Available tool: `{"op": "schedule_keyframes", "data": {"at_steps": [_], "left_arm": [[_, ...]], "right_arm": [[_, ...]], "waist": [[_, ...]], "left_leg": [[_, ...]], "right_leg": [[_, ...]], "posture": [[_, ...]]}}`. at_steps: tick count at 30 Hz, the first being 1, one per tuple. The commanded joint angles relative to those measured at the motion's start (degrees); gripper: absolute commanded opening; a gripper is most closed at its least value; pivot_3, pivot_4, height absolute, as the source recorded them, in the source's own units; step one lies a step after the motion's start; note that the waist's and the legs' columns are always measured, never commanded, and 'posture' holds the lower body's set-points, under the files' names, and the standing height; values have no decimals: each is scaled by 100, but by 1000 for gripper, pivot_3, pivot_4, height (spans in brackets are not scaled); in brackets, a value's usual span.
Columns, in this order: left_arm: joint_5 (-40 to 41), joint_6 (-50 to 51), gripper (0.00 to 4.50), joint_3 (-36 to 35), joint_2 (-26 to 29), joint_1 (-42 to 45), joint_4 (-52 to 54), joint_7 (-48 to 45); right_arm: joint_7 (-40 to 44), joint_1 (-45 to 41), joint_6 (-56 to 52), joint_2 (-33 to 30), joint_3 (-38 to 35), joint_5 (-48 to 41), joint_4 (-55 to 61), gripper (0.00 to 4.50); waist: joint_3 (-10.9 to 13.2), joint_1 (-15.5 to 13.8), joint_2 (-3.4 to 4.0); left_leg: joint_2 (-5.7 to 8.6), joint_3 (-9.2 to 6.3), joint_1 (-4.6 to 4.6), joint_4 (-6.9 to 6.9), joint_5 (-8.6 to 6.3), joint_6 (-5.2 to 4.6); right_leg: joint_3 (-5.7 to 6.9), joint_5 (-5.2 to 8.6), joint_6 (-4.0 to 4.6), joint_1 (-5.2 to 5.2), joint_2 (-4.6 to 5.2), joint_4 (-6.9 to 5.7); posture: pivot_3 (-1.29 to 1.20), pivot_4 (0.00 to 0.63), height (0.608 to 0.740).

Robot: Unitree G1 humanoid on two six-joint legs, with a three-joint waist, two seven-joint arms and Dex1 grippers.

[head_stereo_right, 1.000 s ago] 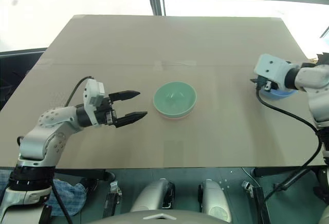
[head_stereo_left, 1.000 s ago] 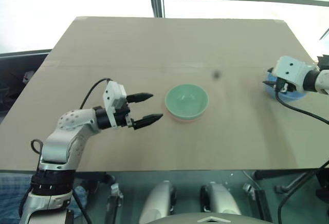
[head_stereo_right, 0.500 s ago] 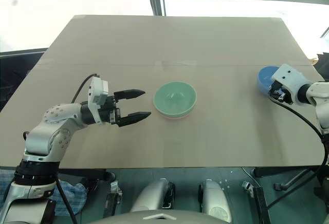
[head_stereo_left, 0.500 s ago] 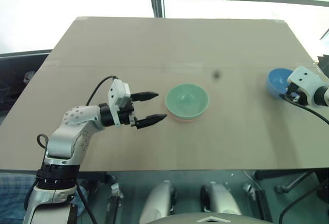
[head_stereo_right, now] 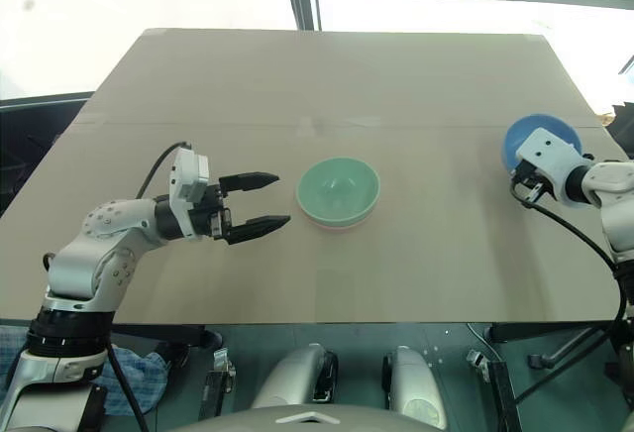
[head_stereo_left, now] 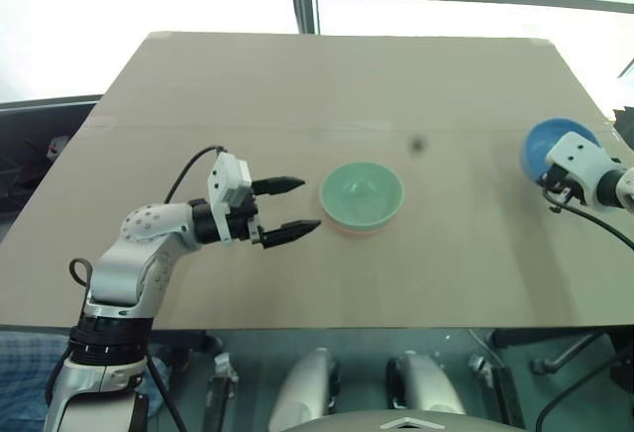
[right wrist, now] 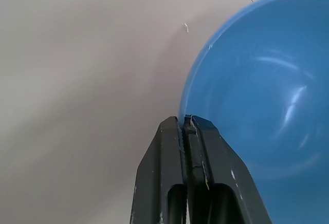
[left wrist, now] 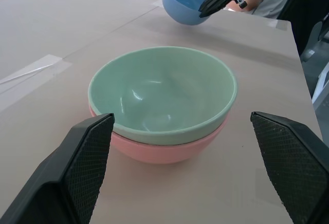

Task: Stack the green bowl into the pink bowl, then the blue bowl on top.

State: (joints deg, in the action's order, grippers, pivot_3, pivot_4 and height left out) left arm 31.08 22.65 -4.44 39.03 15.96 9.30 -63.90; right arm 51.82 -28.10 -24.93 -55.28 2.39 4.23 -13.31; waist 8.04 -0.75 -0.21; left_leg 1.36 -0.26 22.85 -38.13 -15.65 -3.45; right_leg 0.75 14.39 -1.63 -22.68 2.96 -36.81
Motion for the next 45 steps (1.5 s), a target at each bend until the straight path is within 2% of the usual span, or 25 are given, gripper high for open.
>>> {"op": "schedule_keyframes", "data": {"at_steps": [1,5,13,21,29,38,43,44,45], "left_arm": [[22,-98,4500,-110,77,67,54,-27],[23,-97,4500,-114,96,65,50,-51],[24,-122,4500,-118,117,81,-14,-102],[146,-294,4500,-328,-5,228,-40,24],[200,-498,4500,-519,-61,184,25,90],[285,-391,4500,-663,12,-94,232,145],[302,-382,4500,-676,26,-188,317,191],[301,-380,4500,-675,28,-193,326,199],[303,-373,4500,-674,30,-197,338,208]], "right_arm": [[30,4,26,-100,-72,-1,275,12],[371,-60,90,-155,-88,-209,826,12],[1431,-470,-666,-267,-24,-1195,3093,12],[1740,-908,-1208,-137,312,-1845,4250,12],[1517,-1343,-1575,355,947,-2083,4746,12],[1230,-1986,-1555,970,1609,-1863,4523,12],[1271,-2180,-1273,1103,1806,-1679,4340,12],[1267,-2211,-1273,1121,1811,-1677,4314,632],[1242,-2241,-1298,1147,1797,-1686,4288,738]], "waist": [[0,4,0],[0,8,0],[1,8,2],[0,-6,-6],[0,7,-6],[0,11,-7],[0,-8,-7],[0,-5,-7],[0,-1,-7]], "left_leg": [[0,0,0,0,0,0],[-1,0,-1,0,0,0],[-5,-1,1,-3,-1,-2],[-2,-7,5,-7,-4,-7],[-3,-7,5,-7,-4,-6],[-2,-7,4,-7,-3,-5],[1,-8,5,-8,-3,-5],[1,-9,5,-8,-4,-5],[1,-9,4,-8,-4,-5]], "right_leg": [[0,0,0,0,0,0],[0,0,0,0,-1,-1],[0,0,-1,-1,-4,-1],[3,0,0,0,3,2],[3,0,0,-1,1,1],[3,0,0,-1,1,1],[4,0,0,-3,3,1],[5,0,0,-3,3,1],[5,0,0,-4,3,1]], "posture": [[0,150,740],[0,150,740],[0,150,740],[0,150,740],[0,150,740],[0,150,740],[0,150,740],[0,150,740],[0,150,740]]}}
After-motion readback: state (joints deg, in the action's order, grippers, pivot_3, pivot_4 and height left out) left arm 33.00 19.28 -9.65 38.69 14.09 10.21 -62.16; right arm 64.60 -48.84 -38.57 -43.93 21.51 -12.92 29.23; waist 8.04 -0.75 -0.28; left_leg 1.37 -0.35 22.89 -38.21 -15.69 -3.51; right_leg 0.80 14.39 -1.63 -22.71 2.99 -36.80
